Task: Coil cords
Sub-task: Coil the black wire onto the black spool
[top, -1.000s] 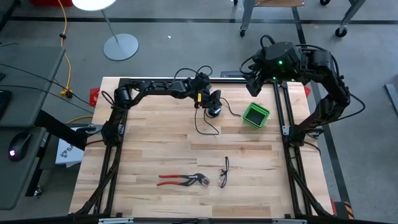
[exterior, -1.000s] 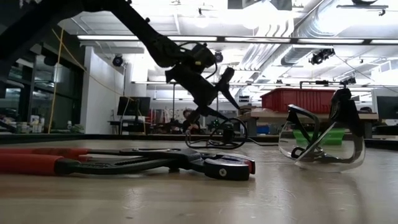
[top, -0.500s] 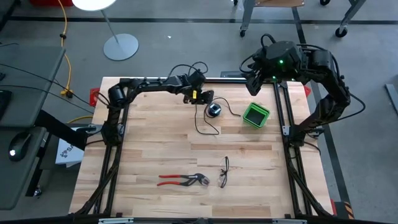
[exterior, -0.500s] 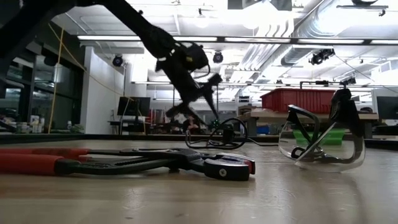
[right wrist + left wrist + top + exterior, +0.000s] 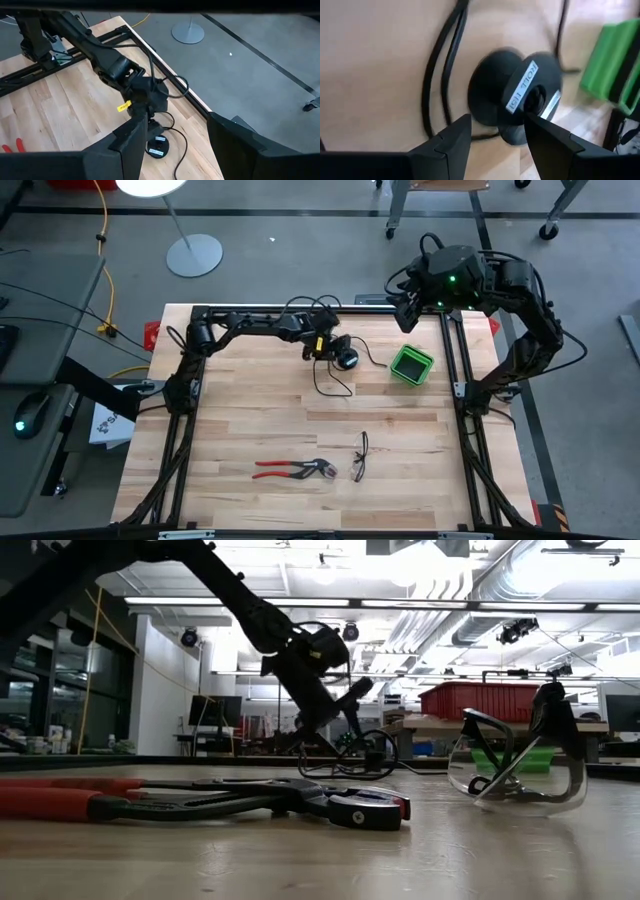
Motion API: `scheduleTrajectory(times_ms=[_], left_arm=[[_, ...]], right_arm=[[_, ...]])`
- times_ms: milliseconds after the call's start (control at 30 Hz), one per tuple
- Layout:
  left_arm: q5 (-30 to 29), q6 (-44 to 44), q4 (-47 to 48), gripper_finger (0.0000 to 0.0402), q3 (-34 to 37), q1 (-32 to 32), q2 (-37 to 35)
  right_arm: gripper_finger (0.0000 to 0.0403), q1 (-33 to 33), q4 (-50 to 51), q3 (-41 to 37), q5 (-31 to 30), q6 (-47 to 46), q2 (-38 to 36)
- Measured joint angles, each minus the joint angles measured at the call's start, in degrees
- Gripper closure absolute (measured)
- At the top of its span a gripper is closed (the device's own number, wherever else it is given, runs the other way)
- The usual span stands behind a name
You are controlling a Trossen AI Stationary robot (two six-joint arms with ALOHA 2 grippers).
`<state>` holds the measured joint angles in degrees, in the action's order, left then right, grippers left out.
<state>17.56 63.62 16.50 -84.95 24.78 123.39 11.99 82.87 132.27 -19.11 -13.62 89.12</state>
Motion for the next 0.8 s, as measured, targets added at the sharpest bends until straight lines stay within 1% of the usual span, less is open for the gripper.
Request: scheduleTrajectory(times_ms=[133,400,500,533,600,700,733,800], left_arm=[[-1.6,1.1,-2.3,0.0225,-0.1,-0.4,-0.3],[-1.6,4.3,-4.8,0.0225,-0.1,-1.9,1.2],[-2.3,4.2,-7.0,0.0235,-0.1,-2.4,1.6],[-2.6,3.8,-7.8,0.0245,-0.1,-2.5,1.5],[-2.9,3.1,-8.4,0.0281,-0.1,-2.5,1.0],[-3.0,0.7,-8.4,0.0363,-0.1,-2.5,0.1],[-2.9,0.0,-8.4,0.0380,-0.1,-2.4,-0.3],[-2.7,-0.8,-8.3,0.0390,-0.1,-2.0,-1.0]], right_arm=[[0.0204,0.0,0.0,0.0,0.0,0.1,0.0],[0.0204,0.0,0.0,0.0,0.0,0.6,0.0],[0.0204,0.0,0.0,0.0,0.0,0.6,0.0],[0.0204,0.0,0.0,0.0,0.0,0.6,0.0],[0.0204,0.0,0.0,0.0,0.0,0.6,0.0],[0.0204,0.0,0.0,0.0,0.0,0.6,0.0],[0.0204,0.0,0.0,0.0,0.0,0.6,0.0],[0.0204,0.0,0.0,0.0,0.0,0.6,0.0]])
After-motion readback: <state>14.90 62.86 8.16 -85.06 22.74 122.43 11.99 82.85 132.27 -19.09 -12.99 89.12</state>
